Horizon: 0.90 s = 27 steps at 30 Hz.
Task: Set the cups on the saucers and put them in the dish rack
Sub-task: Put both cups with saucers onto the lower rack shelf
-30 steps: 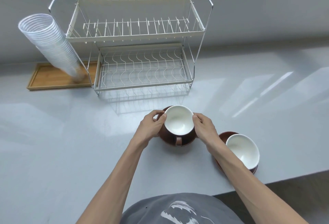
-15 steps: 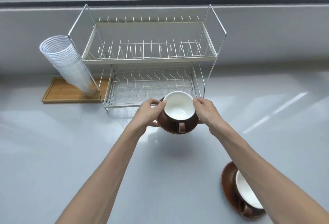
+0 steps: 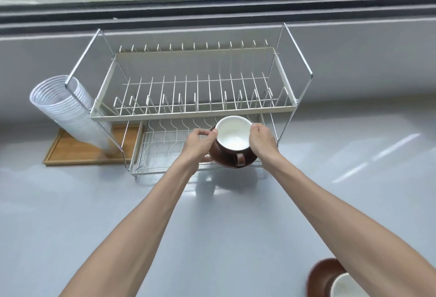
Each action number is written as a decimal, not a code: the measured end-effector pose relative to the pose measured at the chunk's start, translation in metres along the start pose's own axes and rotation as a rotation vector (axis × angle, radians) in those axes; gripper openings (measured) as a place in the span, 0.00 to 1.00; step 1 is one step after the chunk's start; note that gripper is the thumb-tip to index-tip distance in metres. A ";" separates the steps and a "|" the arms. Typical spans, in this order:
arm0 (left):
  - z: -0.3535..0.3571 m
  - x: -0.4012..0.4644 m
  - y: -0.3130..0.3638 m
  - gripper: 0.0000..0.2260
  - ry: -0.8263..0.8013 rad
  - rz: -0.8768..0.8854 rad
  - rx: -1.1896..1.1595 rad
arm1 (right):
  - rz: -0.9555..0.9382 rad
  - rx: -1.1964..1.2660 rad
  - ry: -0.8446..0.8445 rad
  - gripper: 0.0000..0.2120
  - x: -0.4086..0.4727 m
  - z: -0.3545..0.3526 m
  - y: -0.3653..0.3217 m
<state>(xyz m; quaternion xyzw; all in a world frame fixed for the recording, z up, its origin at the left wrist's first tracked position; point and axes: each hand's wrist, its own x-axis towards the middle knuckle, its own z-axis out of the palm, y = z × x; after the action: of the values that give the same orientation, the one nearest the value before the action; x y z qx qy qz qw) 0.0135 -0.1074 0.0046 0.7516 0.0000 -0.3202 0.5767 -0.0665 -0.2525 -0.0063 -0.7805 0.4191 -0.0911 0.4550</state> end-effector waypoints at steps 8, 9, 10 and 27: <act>0.013 0.037 0.008 0.07 0.059 0.030 -0.081 | 0.066 0.005 0.034 0.15 0.040 0.011 -0.001; 0.014 0.040 0.007 0.08 0.070 0.029 -0.081 | 0.073 0.001 0.033 0.14 0.042 0.011 0.000; 0.015 0.042 0.008 0.08 0.073 0.025 -0.081 | 0.077 -0.002 0.032 0.14 0.044 0.012 0.001; 0.015 0.035 0.005 0.16 0.018 0.061 0.218 | -0.025 -0.058 -0.054 0.16 0.033 0.008 0.005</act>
<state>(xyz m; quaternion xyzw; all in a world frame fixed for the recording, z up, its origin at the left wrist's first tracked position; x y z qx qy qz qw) 0.0360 -0.1353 -0.0105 0.8123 -0.0525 -0.2939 0.5011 -0.0441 -0.2731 -0.0231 -0.8007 0.3991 -0.0636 0.4421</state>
